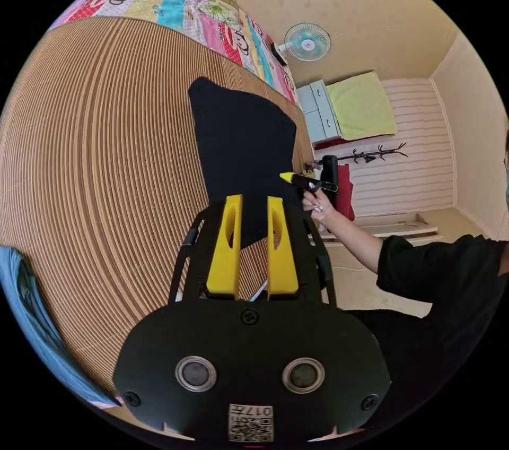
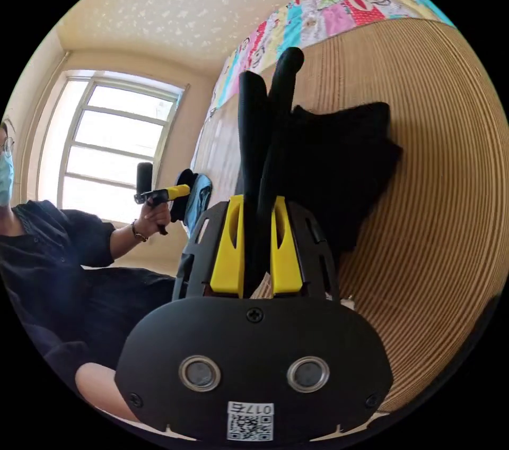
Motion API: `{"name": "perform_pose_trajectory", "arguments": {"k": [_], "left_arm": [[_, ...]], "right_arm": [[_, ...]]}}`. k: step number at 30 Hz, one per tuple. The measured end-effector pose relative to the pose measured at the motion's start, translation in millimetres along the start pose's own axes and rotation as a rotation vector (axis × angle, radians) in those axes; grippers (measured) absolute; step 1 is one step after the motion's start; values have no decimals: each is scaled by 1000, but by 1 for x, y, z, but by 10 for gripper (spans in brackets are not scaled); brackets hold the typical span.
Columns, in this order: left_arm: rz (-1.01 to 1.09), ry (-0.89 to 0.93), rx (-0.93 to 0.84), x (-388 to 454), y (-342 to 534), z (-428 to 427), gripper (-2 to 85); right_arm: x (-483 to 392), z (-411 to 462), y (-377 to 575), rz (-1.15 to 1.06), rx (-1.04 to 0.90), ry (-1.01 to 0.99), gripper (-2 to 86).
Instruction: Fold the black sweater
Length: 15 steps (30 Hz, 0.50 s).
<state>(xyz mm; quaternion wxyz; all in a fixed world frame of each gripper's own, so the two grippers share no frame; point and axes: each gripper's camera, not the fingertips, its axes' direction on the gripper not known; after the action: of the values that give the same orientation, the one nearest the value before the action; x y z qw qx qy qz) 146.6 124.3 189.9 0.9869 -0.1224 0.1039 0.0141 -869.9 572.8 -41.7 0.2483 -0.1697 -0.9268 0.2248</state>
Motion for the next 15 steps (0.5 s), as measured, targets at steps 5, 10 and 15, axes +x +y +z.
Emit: {"name": "perform_pose_trajectory", "arguments": {"k": [5, 10, 15], "left_arm": [[-72, -125, -128, -18, -39, 67, 140], [-137, -110, -214, -36, -63, 97, 150], [-126, -152, -222, -39, -106, 78, 149]], "right_arm": [[62, -64, 71, 254, 178, -9, 104], [36, -82, 140, 304, 372, -192, 162], [8, -55, 120, 296, 320, -150, 219]]}}
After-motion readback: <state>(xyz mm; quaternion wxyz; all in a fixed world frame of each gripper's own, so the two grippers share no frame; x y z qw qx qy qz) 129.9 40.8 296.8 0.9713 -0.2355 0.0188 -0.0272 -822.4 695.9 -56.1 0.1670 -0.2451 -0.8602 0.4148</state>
